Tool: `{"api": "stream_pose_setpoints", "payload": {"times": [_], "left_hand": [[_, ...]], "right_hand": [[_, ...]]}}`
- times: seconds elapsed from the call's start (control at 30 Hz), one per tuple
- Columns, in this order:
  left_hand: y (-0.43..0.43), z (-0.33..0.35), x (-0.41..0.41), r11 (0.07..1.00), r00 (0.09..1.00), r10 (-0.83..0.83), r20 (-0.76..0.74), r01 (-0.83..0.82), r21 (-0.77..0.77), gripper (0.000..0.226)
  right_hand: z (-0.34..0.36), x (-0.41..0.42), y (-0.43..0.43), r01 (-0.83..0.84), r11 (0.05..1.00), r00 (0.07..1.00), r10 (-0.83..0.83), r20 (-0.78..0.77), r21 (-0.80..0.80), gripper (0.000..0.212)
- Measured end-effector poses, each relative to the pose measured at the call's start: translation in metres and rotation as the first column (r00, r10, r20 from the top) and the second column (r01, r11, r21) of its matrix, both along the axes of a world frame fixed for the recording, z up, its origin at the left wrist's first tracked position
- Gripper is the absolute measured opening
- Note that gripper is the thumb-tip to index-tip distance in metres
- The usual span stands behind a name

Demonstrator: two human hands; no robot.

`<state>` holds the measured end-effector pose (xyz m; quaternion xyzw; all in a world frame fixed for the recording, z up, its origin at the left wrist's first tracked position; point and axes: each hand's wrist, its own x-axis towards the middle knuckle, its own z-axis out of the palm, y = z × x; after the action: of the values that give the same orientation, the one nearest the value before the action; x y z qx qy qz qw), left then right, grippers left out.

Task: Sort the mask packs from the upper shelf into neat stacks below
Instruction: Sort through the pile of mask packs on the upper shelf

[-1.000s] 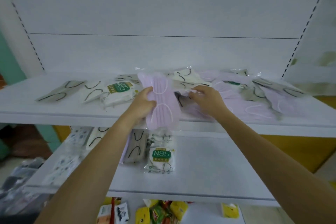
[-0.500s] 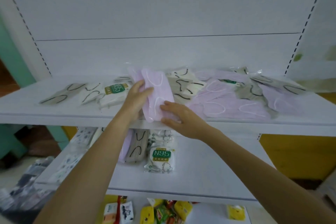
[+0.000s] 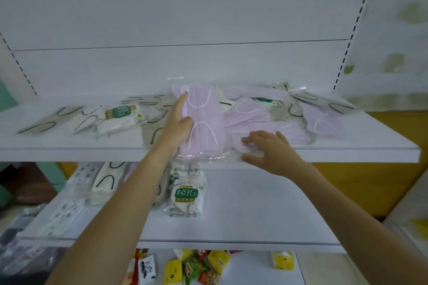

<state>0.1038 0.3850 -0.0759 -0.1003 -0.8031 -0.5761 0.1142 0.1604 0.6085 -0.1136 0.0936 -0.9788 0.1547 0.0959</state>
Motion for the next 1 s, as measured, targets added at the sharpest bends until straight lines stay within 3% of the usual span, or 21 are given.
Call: {"api": "stream_pose_setpoints", "payload": {"times": [0.1, 0.17, 0.23, 0.3, 0.37, 0.47, 0.53, 0.6, 0.63, 0.7, 0.83, 1.0], "left_hand": [[0.017, -0.001, 0.008, 0.996, 0.999, 0.033, 0.026, -0.030, -0.087, 0.049], [0.021, -0.004, 0.012, 0.986, 0.997, 0.068, 0.034, -0.063, -0.152, 0.047], [0.021, -0.006, 0.018, 0.983, 0.994, 0.096, 0.051, -0.087, -0.159, 0.045], [0.024, -0.007, 0.025, 0.992, 0.992, 0.086, 0.087, -0.078, -0.096, 0.040], [0.032, -0.005, 0.036, 0.999, 0.990, 0.048, 0.136, -0.050, 0.013, 0.033], [0.041, -0.001, 0.046, 0.953, 0.939, -0.165, 0.302, 0.073, 0.293, 0.030], [0.039, -0.003, 0.048, 0.919, 0.902, -0.252, 0.350, 0.110, 0.379, 0.030], [0.032, -0.005, 0.049, 0.958, 0.927, -0.217, 0.307, 0.142, 0.248, 0.024], [0.026, -0.005, 0.048, 0.981, 0.949, -0.164, 0.270, 0.127, 0.148, 0.034], [0.014, -0.006, 0.042, 0.997, 0.975, -0.059, 0.216, 0.049, 0.053, 0.053], [0.002, -0.004, 0.033, 0.988, 0.989, 0.058, 0.133, -0.076, 0.136, 0.066], [0.008, -0.004, 0.028, 0.991, 0.989, 0.116, 0.093, -0.121, 0.049, 0.053]], "right_hand": [[-0.011, 0.004, 0.012, -0.026, 0.996, 0.973, 0.004, -0.229, -0.091, 0.026], [-0.017, 0.006, 0.022, 0.036, 0.985, 0.898, -0.107, -0.427, -0.171, 0.023], [-0.018, 0.010, 0.031, 0.065, 0.965, 0.845, -0.188, -0.501, -0.254, 0.027], [-0.011, 0.015, 0.033, -0.013, 0.893, 0.839, -0.235, -0.490, -0.449, 0.029], [-0.001, 0.021, 0.024, -0.194, 0.786, 0.831, -0.187, -0.524, -0.587, 0.030], [-0.002, 0.025, 0.001, -0.429, 0.790, 0.788, 0.090, -0.609, -0.439, 0.034], [-0.013, 0.023, -0.009, -0.503, 0.809, 0.793, 0.291, -0.536, -0.304, 0.038], [-0.023, 0.019, -0.008, -0.544, 0.811, 0.788, 0.407, -0.462, -0.214, 0.042], [-0.023, 0.016, -0.005, -0.544, 0.818, 0.788, 0.421, -0.449, -0.187, 0.044], [-0.016, 0.006, 0.002, -0.468, 0.862, 0.829, 0.351, -0.436, -0.196, 0.047], [-0.001, -0.029, 0.021, -0.181, 0.949, 0.969, 0.127, -0.213, -0.259, 0.046], [0.021, -0.065, 0.018, -0.088, 0.996, 0.992, 0.087, 0.086, 0.003, 0.048]]}}
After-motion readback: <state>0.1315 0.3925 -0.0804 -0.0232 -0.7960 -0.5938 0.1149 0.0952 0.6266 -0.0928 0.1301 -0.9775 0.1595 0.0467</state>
